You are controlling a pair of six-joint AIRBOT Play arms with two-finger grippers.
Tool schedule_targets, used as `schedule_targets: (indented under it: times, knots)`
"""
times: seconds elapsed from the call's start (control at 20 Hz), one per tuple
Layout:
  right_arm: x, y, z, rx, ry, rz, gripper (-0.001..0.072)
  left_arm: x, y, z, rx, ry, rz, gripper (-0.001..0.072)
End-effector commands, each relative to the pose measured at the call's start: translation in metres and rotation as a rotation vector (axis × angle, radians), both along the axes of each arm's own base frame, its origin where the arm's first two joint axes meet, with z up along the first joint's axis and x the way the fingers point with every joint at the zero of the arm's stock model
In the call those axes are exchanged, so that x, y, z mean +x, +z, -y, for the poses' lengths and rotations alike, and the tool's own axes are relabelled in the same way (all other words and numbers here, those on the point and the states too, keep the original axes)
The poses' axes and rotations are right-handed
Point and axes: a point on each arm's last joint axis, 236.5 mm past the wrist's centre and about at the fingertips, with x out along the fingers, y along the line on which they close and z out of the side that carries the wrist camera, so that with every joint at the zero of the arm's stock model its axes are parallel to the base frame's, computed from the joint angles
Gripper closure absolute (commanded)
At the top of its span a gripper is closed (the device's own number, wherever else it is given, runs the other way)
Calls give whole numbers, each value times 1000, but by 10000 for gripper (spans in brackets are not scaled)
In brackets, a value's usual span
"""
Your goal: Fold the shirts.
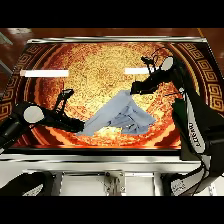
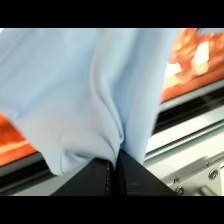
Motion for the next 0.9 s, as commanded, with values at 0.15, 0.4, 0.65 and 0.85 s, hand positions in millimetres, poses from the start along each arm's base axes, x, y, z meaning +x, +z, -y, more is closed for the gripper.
schedule_targets:
  times: [0.15, 0.4, 0.65, 0.85]
  knots:
    - [-59, 33, 132, -87, -187, -210, 48, 23, -10, 2, -34, 60, 31, 669]
    - [-170, -51, 131, 69, -450, -393, 45, 33, -9, -12, -32, 89, 46, 668]
    - [-202, -109, 73, 234, -642, -425, 45, 34, -9, -13, -32, 92, 47, 668]
    - [-195, -120, 55, 180, -645, -368, 46, 34, -9, -13, -32, 92, 47, 668]
